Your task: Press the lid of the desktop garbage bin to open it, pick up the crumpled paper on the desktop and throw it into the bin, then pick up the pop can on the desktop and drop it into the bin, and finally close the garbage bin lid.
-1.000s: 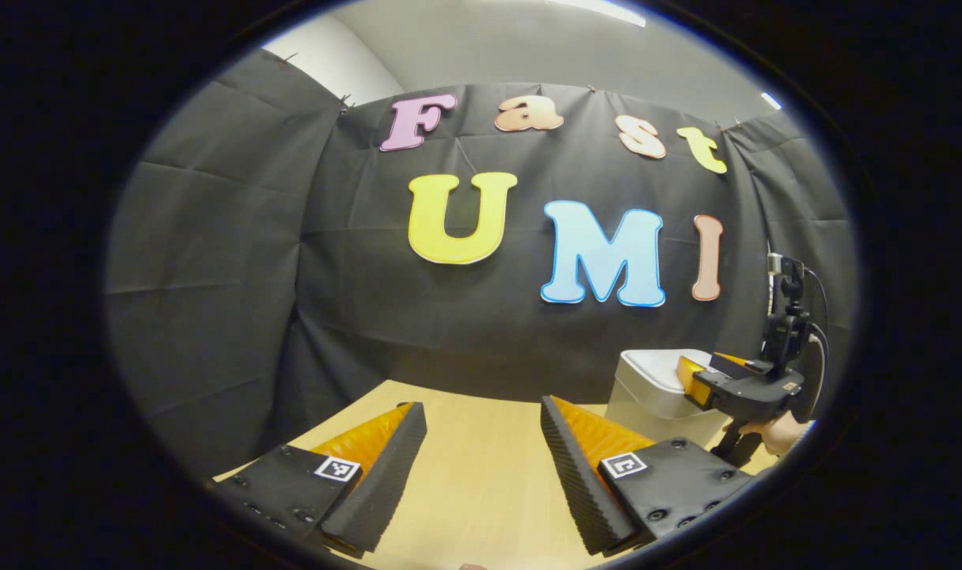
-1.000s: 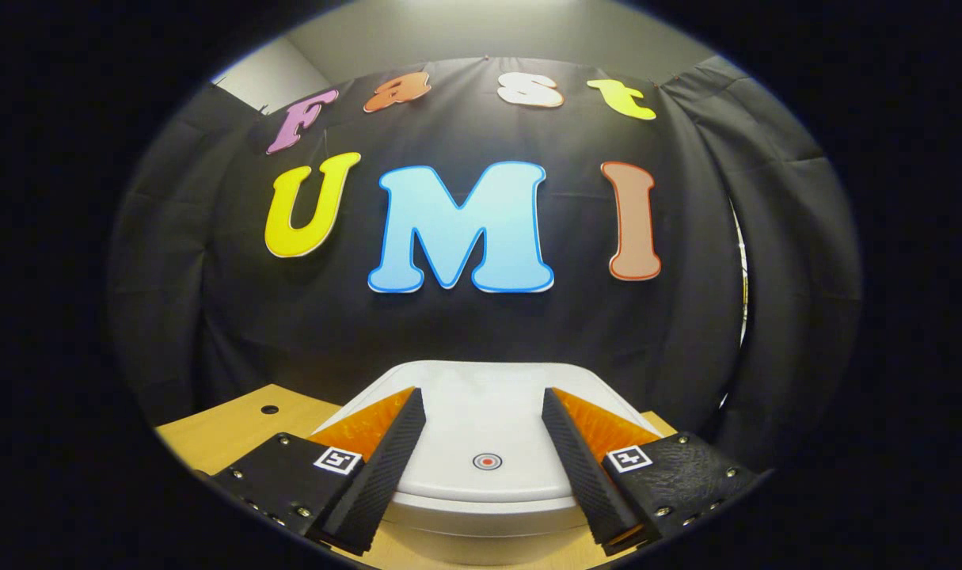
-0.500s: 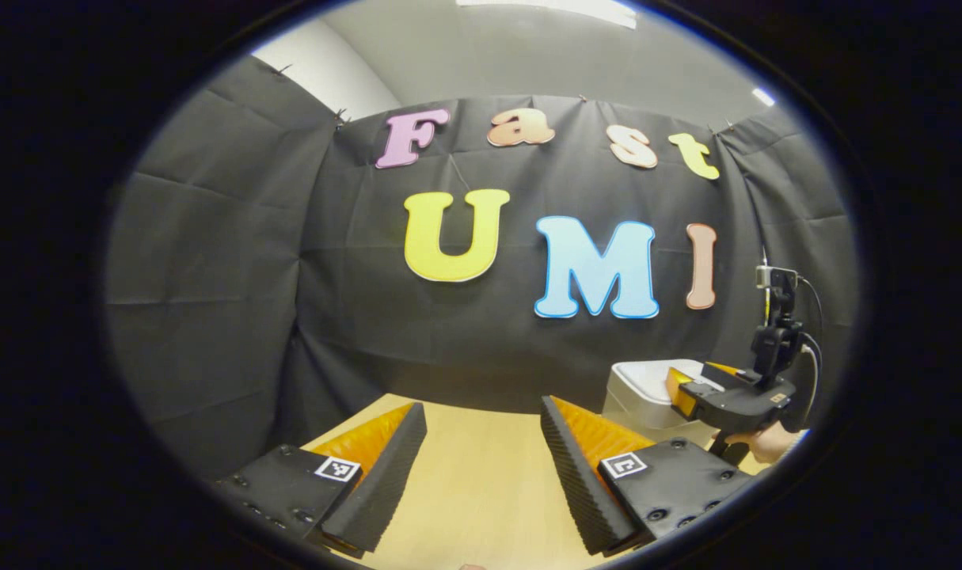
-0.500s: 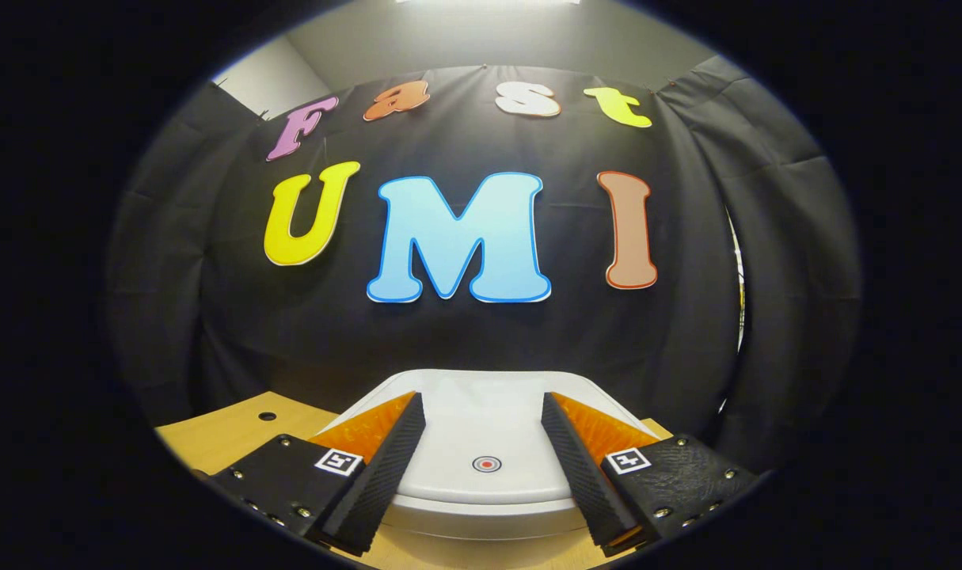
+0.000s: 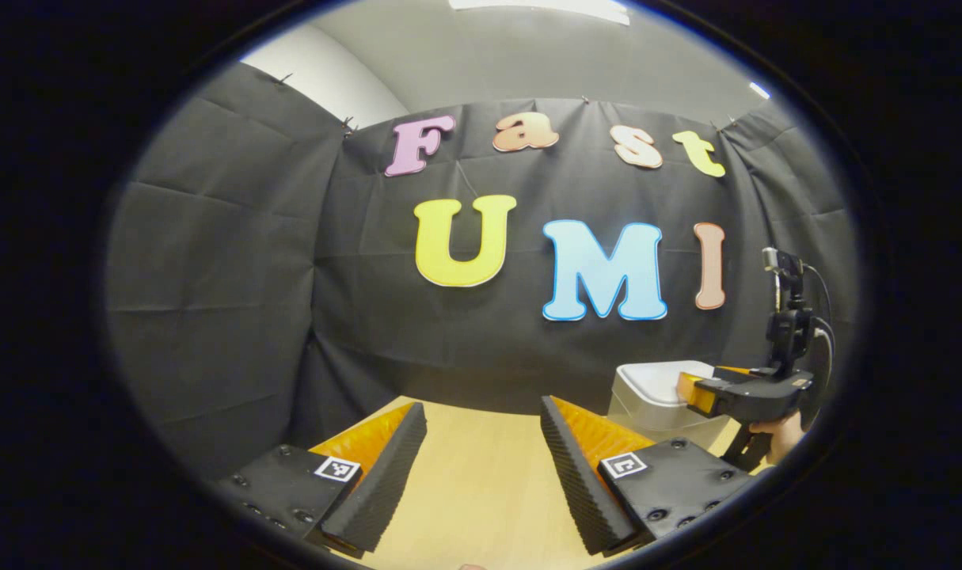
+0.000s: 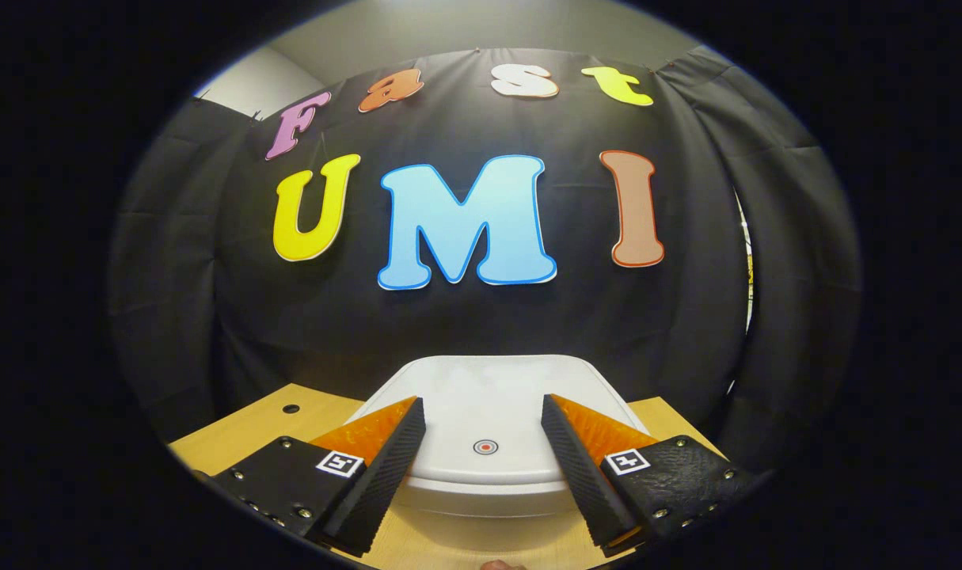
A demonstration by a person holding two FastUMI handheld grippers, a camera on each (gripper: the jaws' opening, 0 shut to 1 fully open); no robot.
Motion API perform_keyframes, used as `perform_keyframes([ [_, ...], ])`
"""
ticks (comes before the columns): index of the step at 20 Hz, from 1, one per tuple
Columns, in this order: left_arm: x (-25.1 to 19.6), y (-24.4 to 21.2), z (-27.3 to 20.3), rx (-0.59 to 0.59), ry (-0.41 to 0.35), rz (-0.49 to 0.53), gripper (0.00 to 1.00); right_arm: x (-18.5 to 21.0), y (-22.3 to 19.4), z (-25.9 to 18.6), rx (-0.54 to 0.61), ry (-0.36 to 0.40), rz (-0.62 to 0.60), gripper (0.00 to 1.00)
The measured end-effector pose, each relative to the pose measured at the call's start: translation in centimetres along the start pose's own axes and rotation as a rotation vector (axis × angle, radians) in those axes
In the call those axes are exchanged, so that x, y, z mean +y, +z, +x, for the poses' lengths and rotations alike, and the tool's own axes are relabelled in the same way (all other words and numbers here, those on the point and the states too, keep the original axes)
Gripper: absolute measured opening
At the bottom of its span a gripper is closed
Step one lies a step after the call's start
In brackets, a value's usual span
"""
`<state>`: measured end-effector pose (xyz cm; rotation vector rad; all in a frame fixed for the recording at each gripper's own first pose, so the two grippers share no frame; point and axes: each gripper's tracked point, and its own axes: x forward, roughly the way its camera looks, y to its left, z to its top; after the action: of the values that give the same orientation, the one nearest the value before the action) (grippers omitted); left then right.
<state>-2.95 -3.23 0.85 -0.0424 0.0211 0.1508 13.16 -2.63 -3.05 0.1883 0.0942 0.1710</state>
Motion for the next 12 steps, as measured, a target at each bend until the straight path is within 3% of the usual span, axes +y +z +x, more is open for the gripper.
perform_keyframes([
  [6,-1.2,-0.7,0.2,0.001,-0.013,0.028,0.95,-0.2,-0.1,-4.1,0.038,0.023,-0.032,0.95],
  [12,-1.9,0.4,0.8,-0.033,-0.066,0.011,0.95,1.0,2.0,-8.7,-0.008,0.022,-0.062,0.95],
])
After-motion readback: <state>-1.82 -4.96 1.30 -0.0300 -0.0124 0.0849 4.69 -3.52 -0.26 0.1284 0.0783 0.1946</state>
